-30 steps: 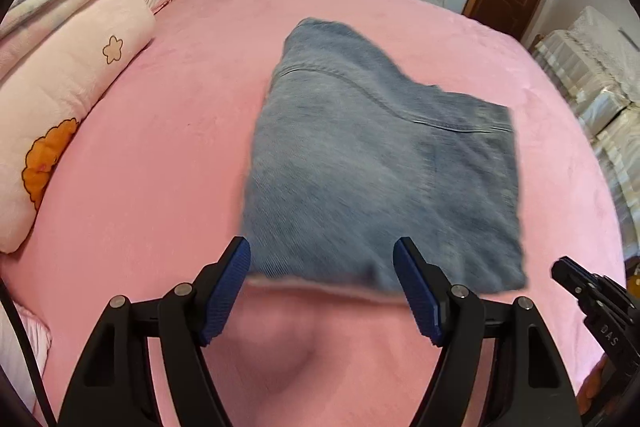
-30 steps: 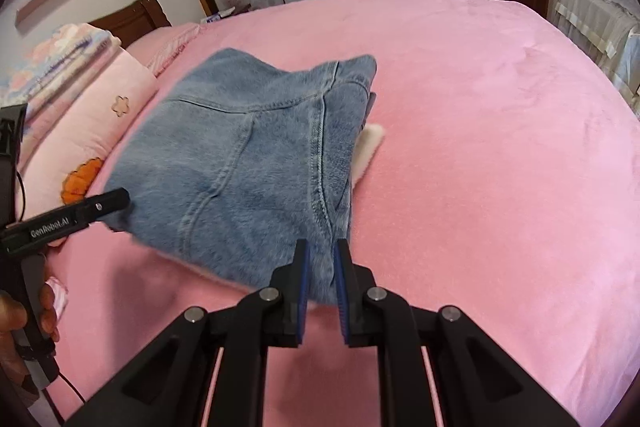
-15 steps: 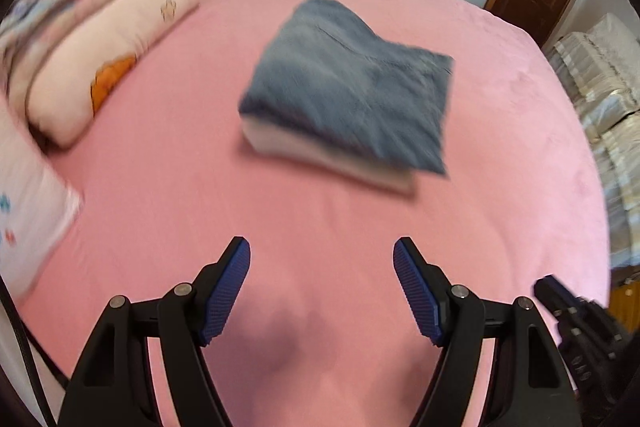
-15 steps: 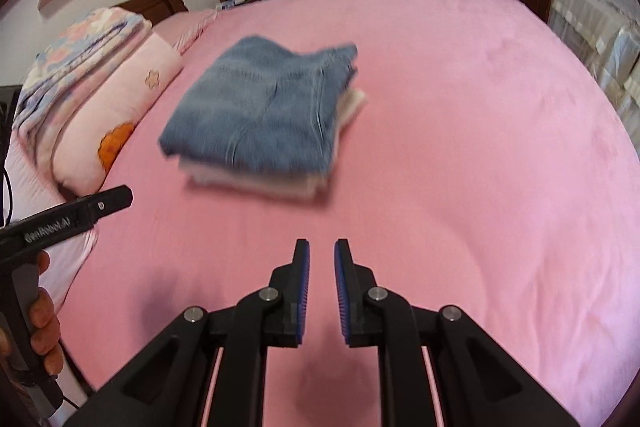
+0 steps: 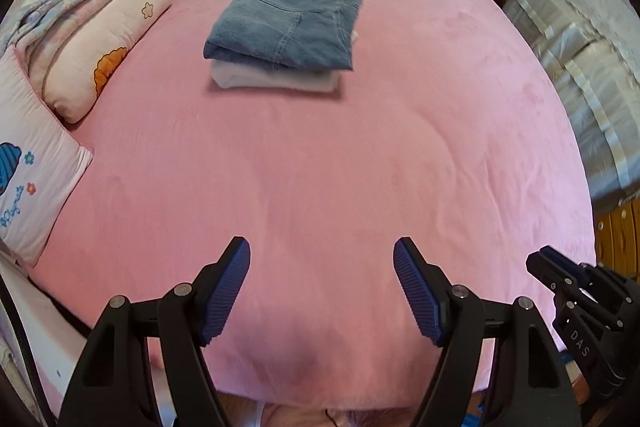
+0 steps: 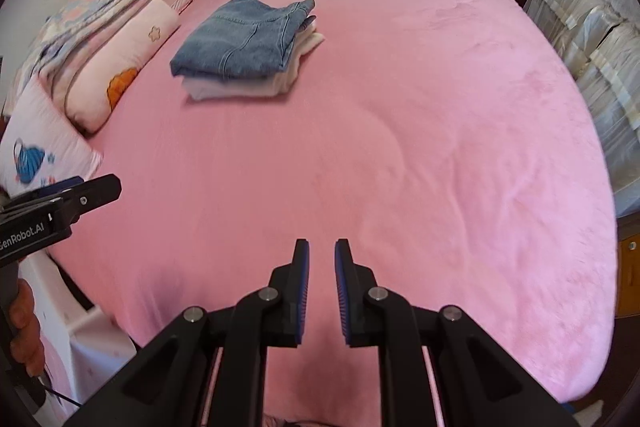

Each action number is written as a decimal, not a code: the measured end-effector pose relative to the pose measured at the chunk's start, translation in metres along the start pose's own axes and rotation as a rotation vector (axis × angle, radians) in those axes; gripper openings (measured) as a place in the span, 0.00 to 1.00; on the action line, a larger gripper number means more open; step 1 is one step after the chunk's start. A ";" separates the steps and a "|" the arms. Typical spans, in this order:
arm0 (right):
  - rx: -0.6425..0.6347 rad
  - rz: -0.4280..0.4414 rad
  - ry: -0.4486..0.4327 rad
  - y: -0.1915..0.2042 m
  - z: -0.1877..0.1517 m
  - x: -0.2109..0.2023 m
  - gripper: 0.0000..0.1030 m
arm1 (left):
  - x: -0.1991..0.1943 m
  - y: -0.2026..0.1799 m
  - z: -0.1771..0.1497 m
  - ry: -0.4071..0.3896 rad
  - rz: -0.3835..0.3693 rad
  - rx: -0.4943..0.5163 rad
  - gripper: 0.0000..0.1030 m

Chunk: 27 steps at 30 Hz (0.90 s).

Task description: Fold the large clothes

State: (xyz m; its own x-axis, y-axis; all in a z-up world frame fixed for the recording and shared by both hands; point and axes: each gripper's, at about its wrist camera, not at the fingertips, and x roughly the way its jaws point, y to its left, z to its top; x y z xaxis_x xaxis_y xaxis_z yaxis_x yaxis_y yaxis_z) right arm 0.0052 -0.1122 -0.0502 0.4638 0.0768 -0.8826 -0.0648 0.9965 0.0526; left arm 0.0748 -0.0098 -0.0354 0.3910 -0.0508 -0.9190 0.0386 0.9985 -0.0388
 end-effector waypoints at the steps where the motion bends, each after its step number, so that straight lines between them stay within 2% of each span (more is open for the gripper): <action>1: -0.002 -0.012 -0.002 -0.001 -0.006 -0.004 0.25 | -0.004 -0.005 -0.008 -0.002 0.009 0.008 0.71; 3: 0.005 -0.040 -0.021 -0.003 -0.020 -0.014 0.37 | -0.008 -0.014 -0.023 0.006 0.008 0.005 0.71; 6: 0.036 -0.040 -0.041 -0.005 -0.034 -0.025 0.37 | -0.010 -0.023 -0.036 0.015 0.012 0.003 0.71; 10: 0.041 -0.050 -0.074 -0.005 -0.035 -0.036 0.37 | -0.014 -0.036 -0.049 0.019 0.013 0.012 0.71; 14: 0.050 -0.042 -0.110 -0.008 -0.032 -0.048 0.37 | -0.021 -0.037 -0.046 0.004 0.006 0.012 0.71; 18: 0.065 -0.031 -0.124 -0.010 -0.032 -0.055 0.37 | -0.029 -0.039 -0.042 -0.023 0.003 0.009 0.71; 27: 0.052 -0.022 -0.137 -0.014 -0.029 -0.061 0.37 | -0.033 -0.055 -0.038 -0.031 -0.010 0.035 0.71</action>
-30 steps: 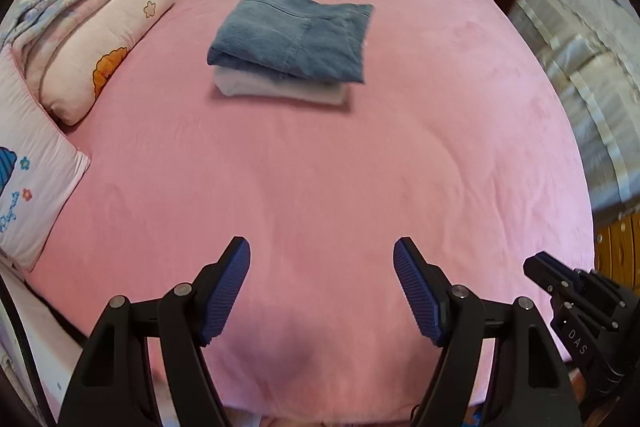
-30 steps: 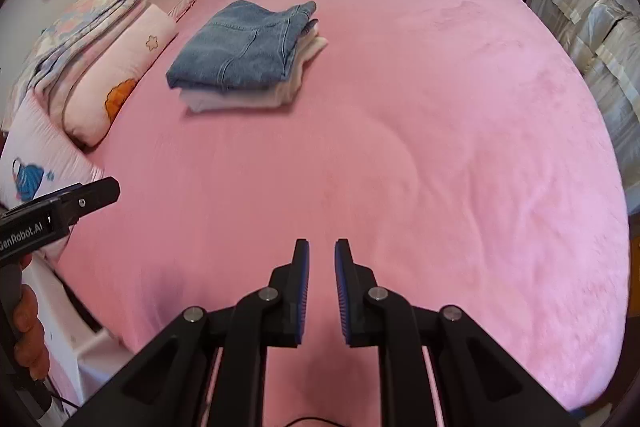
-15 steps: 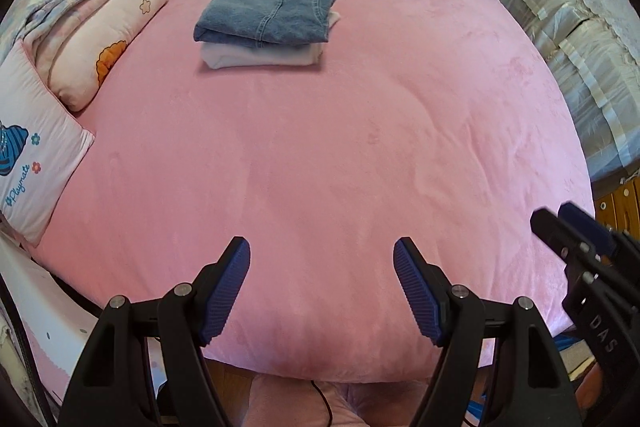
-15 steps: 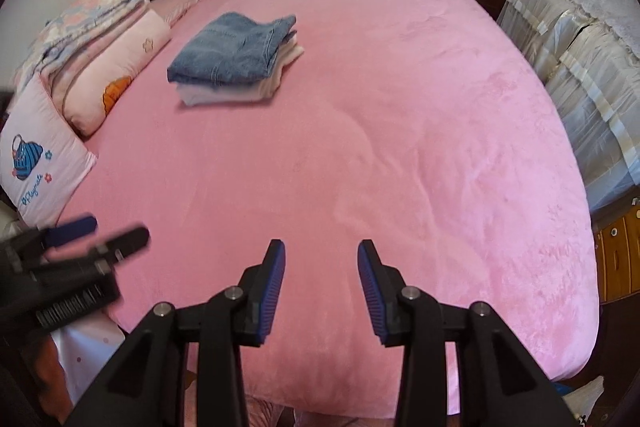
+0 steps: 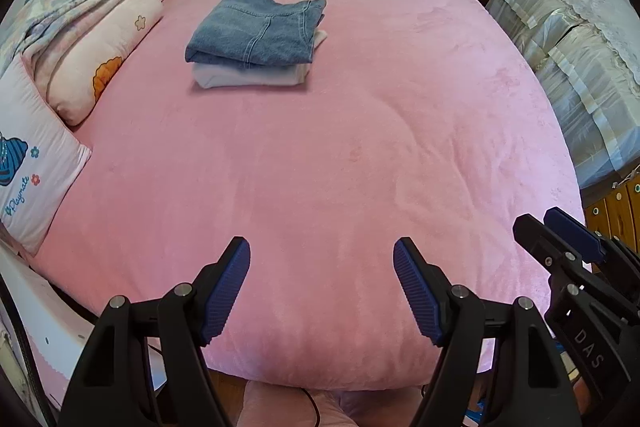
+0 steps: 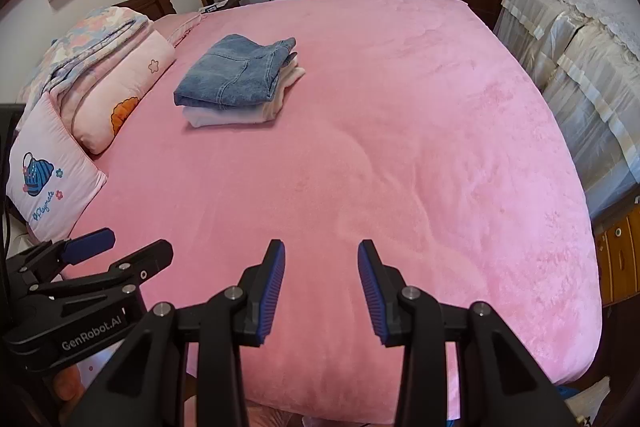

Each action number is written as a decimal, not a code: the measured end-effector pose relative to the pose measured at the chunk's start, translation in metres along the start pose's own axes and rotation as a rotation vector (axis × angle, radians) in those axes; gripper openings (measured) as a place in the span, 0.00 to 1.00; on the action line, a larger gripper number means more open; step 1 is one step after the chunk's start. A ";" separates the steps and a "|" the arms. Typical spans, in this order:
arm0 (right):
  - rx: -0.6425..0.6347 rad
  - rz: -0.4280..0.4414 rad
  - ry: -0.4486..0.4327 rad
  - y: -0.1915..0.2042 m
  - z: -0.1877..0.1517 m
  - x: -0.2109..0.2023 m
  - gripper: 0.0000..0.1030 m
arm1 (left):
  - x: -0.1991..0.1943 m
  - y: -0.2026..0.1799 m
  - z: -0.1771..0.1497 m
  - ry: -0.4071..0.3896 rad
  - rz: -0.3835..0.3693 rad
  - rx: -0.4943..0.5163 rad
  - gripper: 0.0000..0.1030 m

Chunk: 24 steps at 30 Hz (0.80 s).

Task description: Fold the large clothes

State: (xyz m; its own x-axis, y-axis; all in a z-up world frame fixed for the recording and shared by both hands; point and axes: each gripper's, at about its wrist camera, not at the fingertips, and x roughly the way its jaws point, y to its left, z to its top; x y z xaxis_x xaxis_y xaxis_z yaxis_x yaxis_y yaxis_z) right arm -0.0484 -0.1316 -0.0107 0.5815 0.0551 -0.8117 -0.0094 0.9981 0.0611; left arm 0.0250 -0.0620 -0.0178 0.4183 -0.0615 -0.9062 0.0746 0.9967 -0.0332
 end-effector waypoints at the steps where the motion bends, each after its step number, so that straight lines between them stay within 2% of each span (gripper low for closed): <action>1: -0.005 -0.001 -0.001 0.000 0.001 0.000 0.37 | 0.000 -0.002 0.000 -0.001 -0.001 0.001 0.71; 24: -0.021 0.009 -0.003 -0.008 0.010 0.000 0.37 | 0.001 -0.029 0.011 0.006 0.012 0.050 0.71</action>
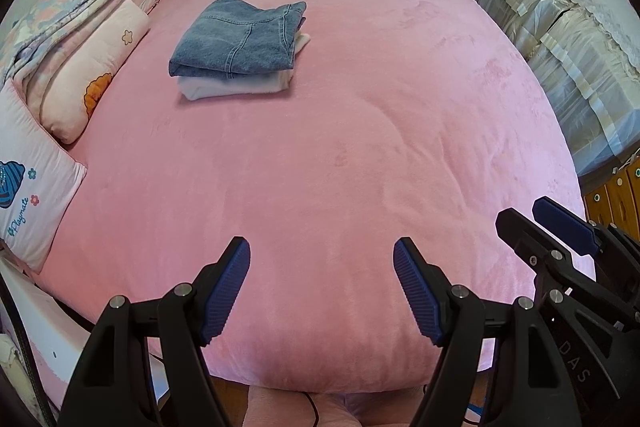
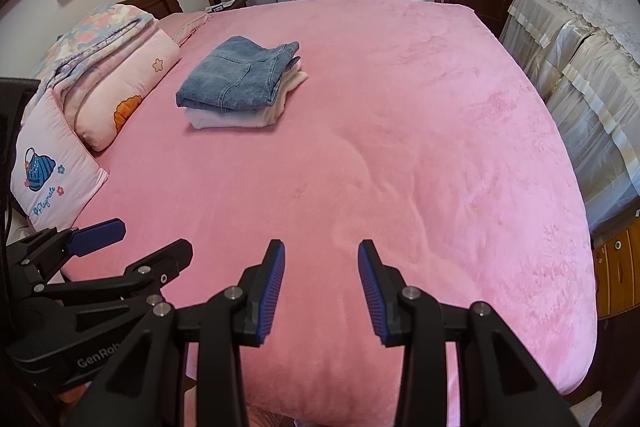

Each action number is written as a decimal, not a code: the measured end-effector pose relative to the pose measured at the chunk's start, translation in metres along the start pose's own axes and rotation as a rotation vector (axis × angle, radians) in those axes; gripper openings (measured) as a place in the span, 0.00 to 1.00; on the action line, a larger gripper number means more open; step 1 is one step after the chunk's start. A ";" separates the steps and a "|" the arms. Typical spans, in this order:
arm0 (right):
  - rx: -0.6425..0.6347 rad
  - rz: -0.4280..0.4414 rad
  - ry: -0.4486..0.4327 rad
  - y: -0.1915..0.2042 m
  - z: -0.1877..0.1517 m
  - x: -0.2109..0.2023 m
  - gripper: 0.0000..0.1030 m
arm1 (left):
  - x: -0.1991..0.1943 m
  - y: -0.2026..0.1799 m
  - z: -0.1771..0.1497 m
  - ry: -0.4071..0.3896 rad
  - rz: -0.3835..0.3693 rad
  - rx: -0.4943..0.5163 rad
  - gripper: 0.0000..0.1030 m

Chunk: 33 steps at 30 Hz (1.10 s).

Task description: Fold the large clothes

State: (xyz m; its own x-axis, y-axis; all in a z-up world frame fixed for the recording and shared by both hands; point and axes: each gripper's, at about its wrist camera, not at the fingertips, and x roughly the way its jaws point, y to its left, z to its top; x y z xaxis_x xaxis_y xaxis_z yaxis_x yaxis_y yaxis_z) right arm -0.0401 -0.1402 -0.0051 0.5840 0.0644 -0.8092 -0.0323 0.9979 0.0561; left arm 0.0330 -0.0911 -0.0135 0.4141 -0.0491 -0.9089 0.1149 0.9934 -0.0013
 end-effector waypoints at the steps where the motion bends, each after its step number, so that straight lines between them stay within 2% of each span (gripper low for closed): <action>1: -0.001 0.001 -0.001 0.000 0.000 0.000 0.37 | 0.000 -0.001 0.000 0.001 0.002 0.000 0.71; 33: -0.002 0.004 0.002 -0.004 0.002 0.001 0.37 | 0.000 -0.014 0.001 0.010 0.007 0.001 0.71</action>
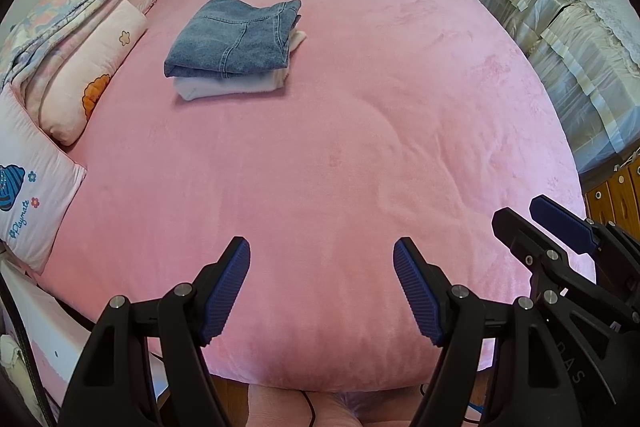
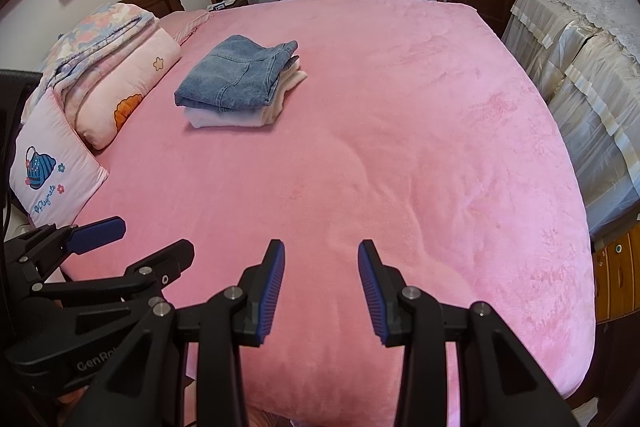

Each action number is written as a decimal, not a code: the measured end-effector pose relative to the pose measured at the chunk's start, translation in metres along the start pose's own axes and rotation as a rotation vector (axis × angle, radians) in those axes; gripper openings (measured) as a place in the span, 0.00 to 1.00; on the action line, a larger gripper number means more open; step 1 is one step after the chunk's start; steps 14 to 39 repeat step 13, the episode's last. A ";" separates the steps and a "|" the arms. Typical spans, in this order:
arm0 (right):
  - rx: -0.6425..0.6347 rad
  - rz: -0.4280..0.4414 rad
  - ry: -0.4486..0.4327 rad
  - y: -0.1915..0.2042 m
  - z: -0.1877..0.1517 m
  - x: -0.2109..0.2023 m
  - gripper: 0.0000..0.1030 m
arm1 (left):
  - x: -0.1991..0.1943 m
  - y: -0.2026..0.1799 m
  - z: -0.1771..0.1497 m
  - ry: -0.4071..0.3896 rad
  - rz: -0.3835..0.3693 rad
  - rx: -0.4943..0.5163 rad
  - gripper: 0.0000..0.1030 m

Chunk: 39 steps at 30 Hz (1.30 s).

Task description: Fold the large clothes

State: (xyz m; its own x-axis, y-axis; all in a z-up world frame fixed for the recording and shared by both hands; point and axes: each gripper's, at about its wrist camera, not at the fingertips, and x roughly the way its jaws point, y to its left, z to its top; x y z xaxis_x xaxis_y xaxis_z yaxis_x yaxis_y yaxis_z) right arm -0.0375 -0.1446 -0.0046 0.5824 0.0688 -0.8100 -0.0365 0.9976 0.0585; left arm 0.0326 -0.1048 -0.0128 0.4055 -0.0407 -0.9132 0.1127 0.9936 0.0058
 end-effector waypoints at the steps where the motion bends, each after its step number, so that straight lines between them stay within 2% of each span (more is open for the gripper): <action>1: 0.000 0.000 0.000 0.000 0.000 0.000 0.37 | 0.001 -0.001 0.000 0.001 0.000 -0.001 0.71; 39: -0.002 0.000 0.017 -0.010 -0.007 0.007 0.37 | 0.007 -0.002 -0.001 0.014 -0.007 -0.008 0.71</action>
